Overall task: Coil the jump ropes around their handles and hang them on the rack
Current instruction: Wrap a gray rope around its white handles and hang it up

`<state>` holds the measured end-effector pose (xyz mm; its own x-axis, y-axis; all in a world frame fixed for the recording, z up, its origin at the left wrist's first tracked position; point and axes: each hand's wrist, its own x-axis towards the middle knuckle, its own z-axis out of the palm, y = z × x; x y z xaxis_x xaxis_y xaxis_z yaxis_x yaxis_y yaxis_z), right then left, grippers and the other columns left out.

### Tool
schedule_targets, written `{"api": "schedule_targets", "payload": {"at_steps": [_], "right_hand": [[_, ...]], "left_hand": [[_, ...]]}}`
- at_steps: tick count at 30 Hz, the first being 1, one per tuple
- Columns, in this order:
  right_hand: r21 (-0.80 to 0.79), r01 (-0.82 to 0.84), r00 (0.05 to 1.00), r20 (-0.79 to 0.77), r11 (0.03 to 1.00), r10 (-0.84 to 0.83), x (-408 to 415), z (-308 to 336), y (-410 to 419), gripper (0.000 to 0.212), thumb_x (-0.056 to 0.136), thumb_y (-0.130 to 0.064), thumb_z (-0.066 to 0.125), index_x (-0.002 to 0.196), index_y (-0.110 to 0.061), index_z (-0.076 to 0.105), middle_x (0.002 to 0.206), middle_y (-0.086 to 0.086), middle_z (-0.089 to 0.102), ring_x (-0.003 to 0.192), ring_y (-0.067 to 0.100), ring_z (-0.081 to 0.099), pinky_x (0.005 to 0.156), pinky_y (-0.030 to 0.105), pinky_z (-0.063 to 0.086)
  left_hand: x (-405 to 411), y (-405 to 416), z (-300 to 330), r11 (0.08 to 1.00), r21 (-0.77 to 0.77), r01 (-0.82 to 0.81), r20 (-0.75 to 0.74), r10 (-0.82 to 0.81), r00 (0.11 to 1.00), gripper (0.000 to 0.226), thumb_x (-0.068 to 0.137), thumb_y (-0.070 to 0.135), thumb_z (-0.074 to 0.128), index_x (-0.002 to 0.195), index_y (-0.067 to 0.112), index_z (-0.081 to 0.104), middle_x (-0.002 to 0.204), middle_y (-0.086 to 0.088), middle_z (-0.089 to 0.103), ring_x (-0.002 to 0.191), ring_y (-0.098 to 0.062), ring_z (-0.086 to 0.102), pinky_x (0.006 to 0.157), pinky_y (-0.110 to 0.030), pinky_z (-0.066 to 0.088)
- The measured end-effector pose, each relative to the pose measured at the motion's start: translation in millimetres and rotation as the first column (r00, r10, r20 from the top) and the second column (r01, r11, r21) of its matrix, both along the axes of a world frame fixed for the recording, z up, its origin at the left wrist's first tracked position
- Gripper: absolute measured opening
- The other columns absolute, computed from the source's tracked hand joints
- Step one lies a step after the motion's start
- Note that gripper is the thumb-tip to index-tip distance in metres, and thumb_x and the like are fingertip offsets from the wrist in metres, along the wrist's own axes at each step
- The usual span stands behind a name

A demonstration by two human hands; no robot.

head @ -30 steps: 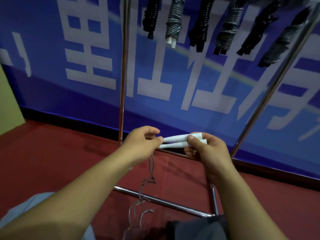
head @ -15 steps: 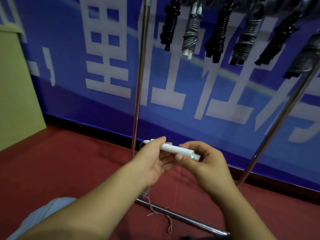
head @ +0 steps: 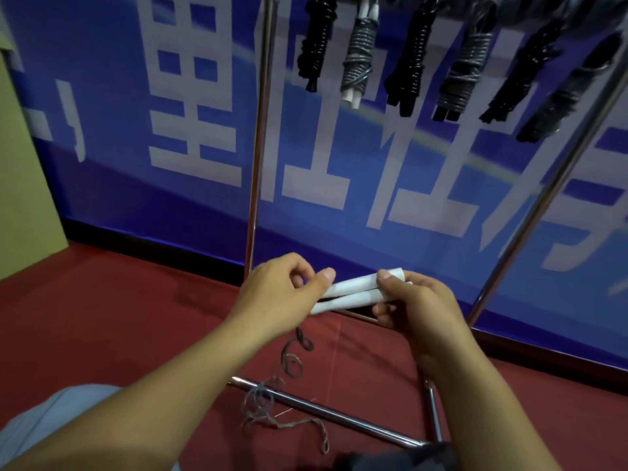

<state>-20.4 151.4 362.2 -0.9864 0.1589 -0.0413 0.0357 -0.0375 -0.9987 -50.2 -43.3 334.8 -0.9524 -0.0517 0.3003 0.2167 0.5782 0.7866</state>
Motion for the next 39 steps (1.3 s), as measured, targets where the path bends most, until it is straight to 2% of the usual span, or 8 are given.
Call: {"api": "schedule_targets", "payload": {"at_steps": [4, 7, 10, 17, 21, 30, 34, 39], "right_hand": [[-0.02, -0.031, 0.998, 0.057, 0.999, 0.032, -2.6, 0.5, 1.2, 0.018, 0.092, -0.02, 0.066, 0.077, -0.01, 0.067, 0.057, 0.004, 0.055, 0.05, 0.013, 0.05, 0.049, 0.025, 0.041], [-0.112, -0.024, 0.993, 0.113, 0.993, 0.037, -8.1, -1.2, 1.7, 0.016, 0.09, -0.022, 0.068, 0.079, -0.011, 0.067, 0.058, 0.0, 0.054, 0.05, 0.01, 0.049, 0.05, 0.024, 0.043], [-0.149, -0.035, 0.987, 0.15, 0.988, 0.057, -12.9, -4.7, 0.5, 0.016, 0.091, -0.026, 0.068, 0.084, -0.013, 0.065, 0.058, -0.003, 0.054, 0.05, 0.008, 0.049, 0.052, 0.022, 0.045], [-0.053, -0.041, 0.996, 0.079, 0.998, 0.046, -17.5, -16.0, -0.3, 0.022, 0.091, -0.029, 0.071, 0.093, -0.007, 0.071, 0.065, 0.001, 0.059, 0.055, 0.005, 0.053, 0.055, 0.022, 0.049], [-0.2, -0.098, 0.99, 0.079, 0.975, 0.116, -17.5, -16.4, -4.6, 0.023, 0.094, -0.026, 0.067, 0.102, -0.005, 0.071, 0.078, 0.005, 0.071, 0.066, 0.01, 0.067, 0.063, 0.024, 0.056], [-0.168, -0.27, 0.93, 0.209, 0.948, 0.302, -16.9, -29.2, -27.8, 0.075, 0.091, -0.072, 0.035, 0.128, -0.013, 0.063, 0.098, 0.001, 0.075, 0.084, 0.011, 0.071, 0.084, 0.035, 0.052], [-0.075, -0.344, 0.889, 0.297, 0.936, 0.35, -17.3, -42.7, -34.1, 0.099, 0.067, -0.085, 0.034, 0.13, -0.014, 0.063, 0.118, 0.01, 0.072, 0.112, 0.018, 0.068, 0.094, 0.035, 0.052], [0.05, -0.458, 0.863, 0.263, 0.887, 0.431, -14.9, -47.6, -36.4, 0.094, 0.075, -0.083, 0.022, 0.102, -0.01, 0.073, 0.094, 0.011, 0.077, 0.093, 0.017, 0.071, 0.105, 0.04, 0.048]], "left_hand": [[-2.1, 4.8, -5.9, 0.972, 0.138, 0.189, 0.17, -0.211, 0.963, 0.05, 0.074, 0.075, 0.06, 0.097, 0.032, 0.069, 0.091, 0.011, 0.069, 0.085, -0.009, 0.066, 0.083, -0.034, 0.055], [6.5, 12.3, 2.0, 0.842, 0.423, 0.334, 0.4, -0.505, 0.765, 0.039, 0.095, 0.055, 0.055, 0.106, 0.02, 0.069, 0.086, -0.002, 0.075, 0.074, -0.016, 0.07, 0.067, -0.03, 0.054], [14.3, 16.1, 6.5, 0.759, 0.56, 0.333, 0.431, -0.61, 0.665, 0.04, 0.1, 0.048, 0.05, 0.112, 0.012, 0.063, 0.081, -0.009, 0.073, 0.064, -0.019, 0.068, 0.055, -0.026, 0.053], [17.2, 23.7, 3.9, 0.732, 0.648, 0.209, 0.454, -0.591, 0.667, 0.022, 0.1, 0.028, 0.058, 0.107, 0.008, 0.064, 0.068, 0.001, 0.062, 0.053, -0.009, 0.058, 0.044, -0.019, 0.046], [14.9, 27.8, -0.4, 0.694, 0.704, 0.151, 0.443, -0.595, 0.671, 0.026, 0.101, 0.024, 0.057, 0.112, 0.001, 0.064, 0.064, 0.002, 0.06, 0.05, -0.008, 0.058, 0.043, -0.019, 0.045], [6.1, 29.4, 11.1, 0.282, 0.959, -0.022, 0.171, -0.515, 0.84, 0.02, 0.105, 0.014, 0.047, 0.111, 0.001, 0.06, 0.074, -0.008, 0.065, 0.063, -0.019, 0.07, 0.06, -0.031, 0.062], [3.6, 25.0, 14.1, 0.178, 0.983, -0.044, 0.129, -0.499, 0.857, 0.019, 0.104, 0.013, 0.047, 0.109, 0.001, 0.061, 0.079, -0.01, 0.069, 0.07, -0.021, 0.072, 0.071, -0.036, 0.063], [3.2, 21.6, 14.8, 0.153, 0.987, -0.057, 0.126, -0.491, 0.862, 0.018, 0.105, 0.014, 0.048, 0.109, 0.003, 0.061, 0.083, -0.01, 0.068, 0.072, -0.021, 0.073, 0.07, -0.037, 0.064]]}}
